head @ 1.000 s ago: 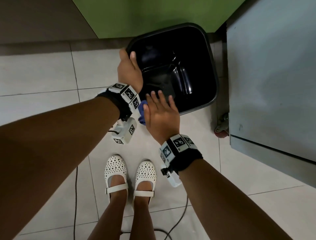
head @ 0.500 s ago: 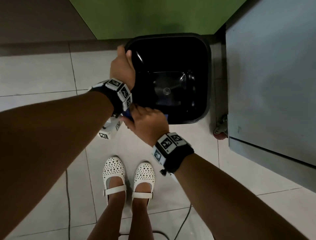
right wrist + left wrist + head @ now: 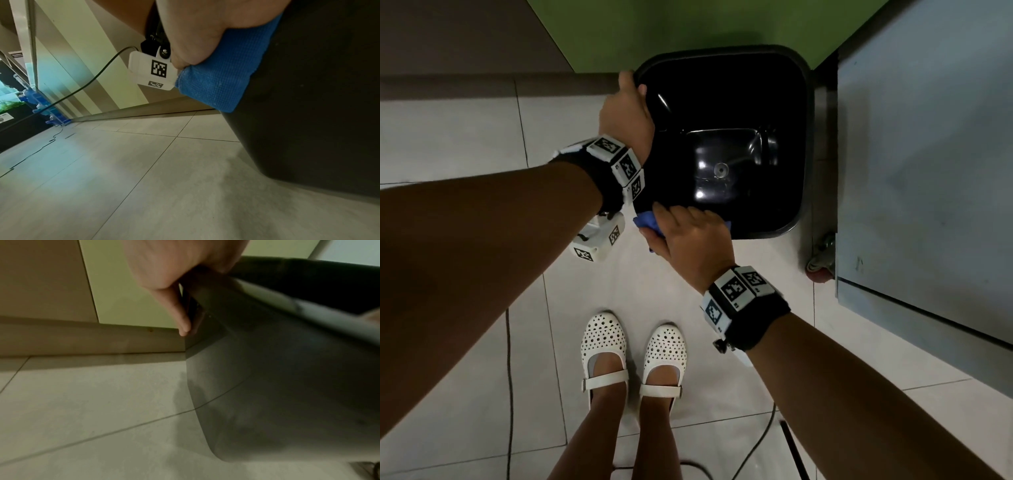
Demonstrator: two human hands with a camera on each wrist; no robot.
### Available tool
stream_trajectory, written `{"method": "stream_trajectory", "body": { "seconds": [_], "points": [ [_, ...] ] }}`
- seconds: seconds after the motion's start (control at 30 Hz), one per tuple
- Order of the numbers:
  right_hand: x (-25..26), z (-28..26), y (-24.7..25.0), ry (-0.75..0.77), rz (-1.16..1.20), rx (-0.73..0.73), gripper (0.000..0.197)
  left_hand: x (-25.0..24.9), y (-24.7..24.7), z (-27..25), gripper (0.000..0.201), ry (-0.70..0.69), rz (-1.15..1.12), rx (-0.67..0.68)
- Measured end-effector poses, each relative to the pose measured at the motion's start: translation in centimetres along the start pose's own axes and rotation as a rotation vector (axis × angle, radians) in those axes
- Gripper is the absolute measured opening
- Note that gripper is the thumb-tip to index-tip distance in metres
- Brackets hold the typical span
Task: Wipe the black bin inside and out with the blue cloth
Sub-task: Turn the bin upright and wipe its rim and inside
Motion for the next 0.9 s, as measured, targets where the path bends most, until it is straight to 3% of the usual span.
{"method": "stream_trajectory", "body": {
  "seconds": [0.23, 0.33, 0.43, 0.63, 0.9],
  "points": [
    [-4.6, -1.8, 2.7, -0.011, 0.036, 0.014, 0.038, -1.6, 1.6, 1.0, 0.037, -0.159, 0.093, 0.049],
    [-6.5, -2.6, 3.3, 0.050, 0.038, 0.045, 0.040, -1.9, 1.4, 1.0, 0.035, -0.069, 0.091, 0.061],
    [-4.9, -1.4, 2.1, 0.064, 0.059, 0.055, 0.043, -2.1, 1.2, 0.6, 0.035, -0.013, 0.072, 0.048],
    [0.5, 1.5, -0.8, -0.006, 0.079, 0.030, 0.042, -2.0, 0.7, 0.3, 0.035, -0.081, 0.109, 0.030],
    [-6.4, -3.2, 2.9, 0.046, 0.064, 0.072, 0.043, -2.2, 0.8, 0.4, 0.037, -0.052, 0.108, 0.063]
  ]
}}
Point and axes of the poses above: each hand's wrist, its own z-axis towards the middle knuckle, its own y-axis out of the back of the hand, x = y × z, the point moved 4 cm from there along z, towards the middle knuckle, and after that the axes turned 5 degrees about z, right-handed, at the moved point
